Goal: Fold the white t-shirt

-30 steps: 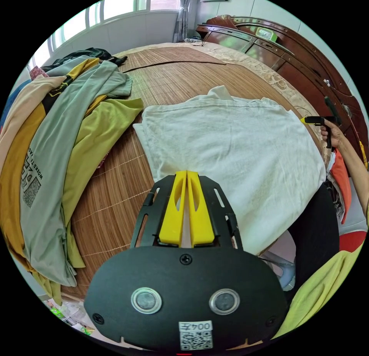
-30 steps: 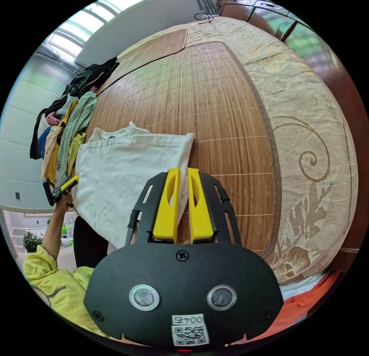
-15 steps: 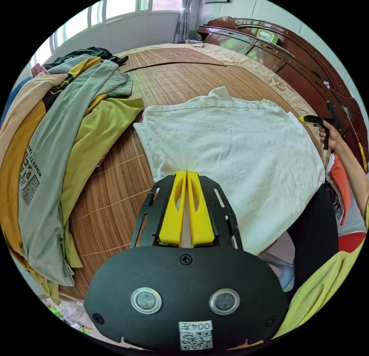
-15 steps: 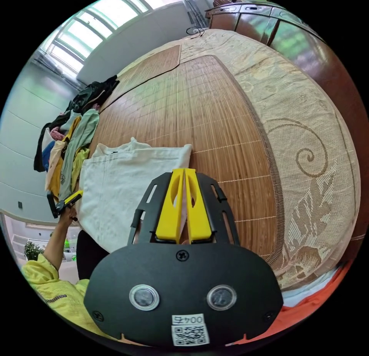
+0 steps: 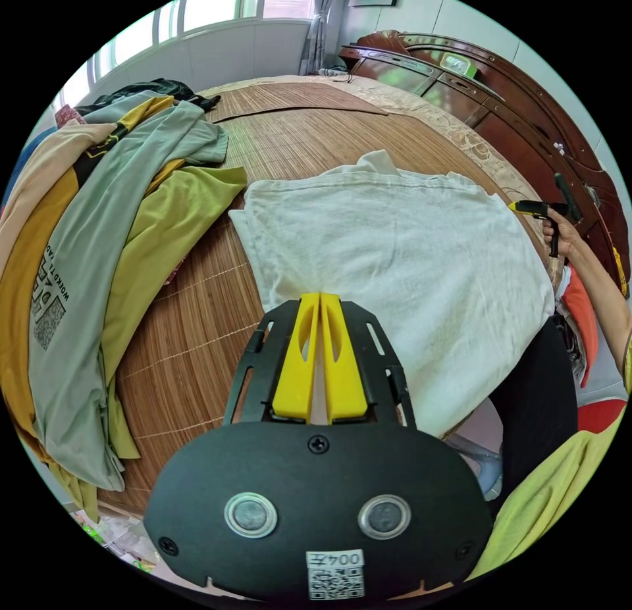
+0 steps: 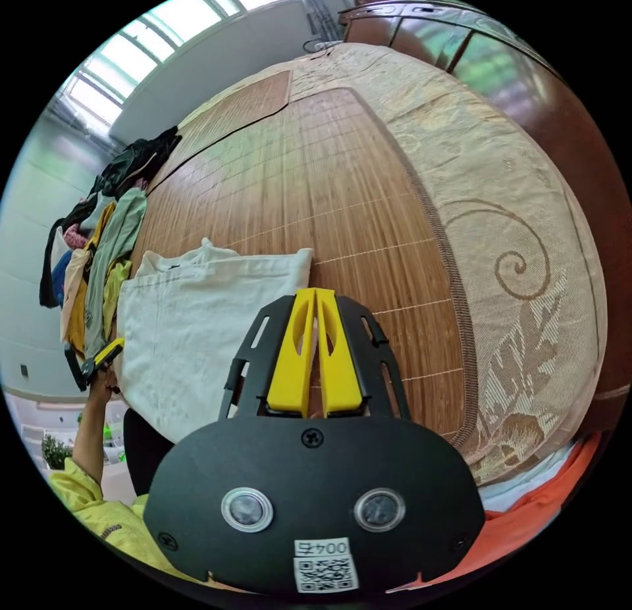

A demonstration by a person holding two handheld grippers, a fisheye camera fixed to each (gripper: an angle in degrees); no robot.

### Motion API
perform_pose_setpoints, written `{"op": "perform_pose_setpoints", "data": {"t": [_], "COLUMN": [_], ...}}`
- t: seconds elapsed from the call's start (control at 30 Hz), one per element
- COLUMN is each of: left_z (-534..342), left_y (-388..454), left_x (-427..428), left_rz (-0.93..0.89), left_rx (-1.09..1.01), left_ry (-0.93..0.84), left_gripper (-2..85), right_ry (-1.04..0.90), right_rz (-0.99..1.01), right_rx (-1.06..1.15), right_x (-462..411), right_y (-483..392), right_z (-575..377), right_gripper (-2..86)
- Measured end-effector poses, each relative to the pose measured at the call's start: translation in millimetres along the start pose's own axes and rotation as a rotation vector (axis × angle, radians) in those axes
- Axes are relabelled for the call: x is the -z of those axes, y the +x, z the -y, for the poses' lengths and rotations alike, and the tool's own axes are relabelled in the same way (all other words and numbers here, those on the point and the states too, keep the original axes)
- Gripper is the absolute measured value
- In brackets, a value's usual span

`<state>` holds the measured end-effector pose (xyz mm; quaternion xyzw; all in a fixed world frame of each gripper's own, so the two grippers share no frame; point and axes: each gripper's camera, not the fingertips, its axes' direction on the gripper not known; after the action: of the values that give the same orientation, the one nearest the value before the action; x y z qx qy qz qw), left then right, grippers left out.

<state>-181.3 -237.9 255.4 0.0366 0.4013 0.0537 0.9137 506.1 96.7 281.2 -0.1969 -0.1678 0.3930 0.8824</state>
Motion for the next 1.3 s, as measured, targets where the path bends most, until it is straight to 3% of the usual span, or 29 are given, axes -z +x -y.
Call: {"op": "perform_pose_setpoints", "data": {"t": [0.4,0.6,0.73,0.8,0.9,0.97,1.07,1.3], "left_z": [9,15,19,22,26,29,33,43], "left_y": [7,10,13,14,14,14,17,13], "left_x": [20,33,43,48,57,65,75,103], "left_rz": [-0.01,-0.015,-0.01,-0.008,-0.017,-0.019,-0.005,-0.014], "left_rx": [0.007,0.009,0.007,0.006,0.011,0.012,0.006,0.012], "left_ry": [0.006,0.008,0.01,0.009,0.01,0.011,0.012,0.014], "left_gripper": [0.3,0.3,0.3,0.3,0.3,0.3,0.3,0.3], "right_ry": [-0.024,0.031,0.17,0.142,-0.069,0.035,0.114,0.021], "right_rz": [0.126,-0.09,-0.076,-0.061,-0.09,-0.106,-0.148,-0.155], "right_rx": [-0.012,-0.045,0.082,0.133,0.101,0.101,0.191,0.355], "right_x": [-29,-38,-31,-42,-78,-65,-44,-68], "right_y": [-13,-20,-50,-62,-63,-71,-104,-184], "right_z": [-4,-13,-27,-28,-19,-25,-46,-167], "right_gripper": [3.3,0.0,-0.6,-0.7,-0.7,-0.7,-0.7,-0.7]}}
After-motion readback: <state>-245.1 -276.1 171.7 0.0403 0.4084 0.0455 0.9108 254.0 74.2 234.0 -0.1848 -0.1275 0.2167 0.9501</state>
